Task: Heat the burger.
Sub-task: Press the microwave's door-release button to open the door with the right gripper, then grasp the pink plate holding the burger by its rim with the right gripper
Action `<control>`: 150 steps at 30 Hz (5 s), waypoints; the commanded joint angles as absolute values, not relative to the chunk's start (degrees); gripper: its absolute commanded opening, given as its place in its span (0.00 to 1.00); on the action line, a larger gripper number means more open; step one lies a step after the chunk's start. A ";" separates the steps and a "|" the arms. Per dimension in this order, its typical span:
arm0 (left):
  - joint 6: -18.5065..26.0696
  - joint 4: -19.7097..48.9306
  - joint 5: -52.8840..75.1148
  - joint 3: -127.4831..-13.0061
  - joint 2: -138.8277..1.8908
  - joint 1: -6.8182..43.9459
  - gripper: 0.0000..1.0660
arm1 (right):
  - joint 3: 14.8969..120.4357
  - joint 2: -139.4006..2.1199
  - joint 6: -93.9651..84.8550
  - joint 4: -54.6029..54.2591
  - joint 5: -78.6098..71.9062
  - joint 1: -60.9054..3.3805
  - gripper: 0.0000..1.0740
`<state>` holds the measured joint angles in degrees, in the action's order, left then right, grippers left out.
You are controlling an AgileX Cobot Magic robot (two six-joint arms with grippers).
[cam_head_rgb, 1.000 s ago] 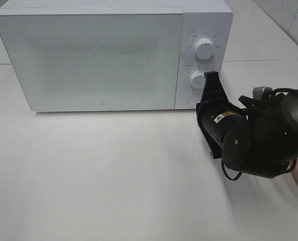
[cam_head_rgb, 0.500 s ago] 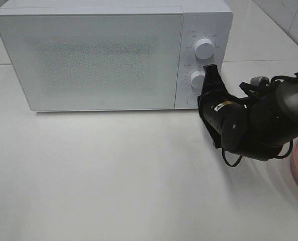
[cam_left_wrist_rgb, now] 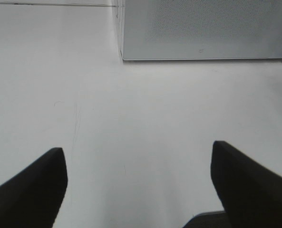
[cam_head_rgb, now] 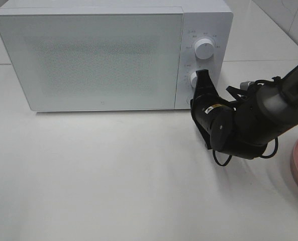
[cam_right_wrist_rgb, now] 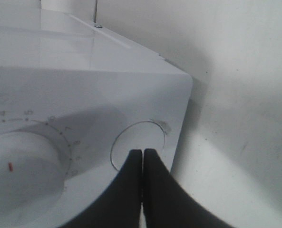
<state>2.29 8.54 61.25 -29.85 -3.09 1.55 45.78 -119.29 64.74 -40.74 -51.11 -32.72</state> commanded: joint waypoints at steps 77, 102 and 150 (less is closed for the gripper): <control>2.35 8.42 61.36 -29.68 -3.15 1.78 0.73 | 57.98 -123.47 61.36 -43.32 -54.32 -30.94 0.00; 2.35 8.42 61.36 -29.68 -3.15 1.78 0.73 | 44.86 -114.36 63.54 -38.96 -46.12 -31.63 0.01; 2.35 8.42 61.36 -29.68 -3.15 1.78 0.73 | 32.95 -88.52 3.21 -35.87 1.09 -31.40 0.06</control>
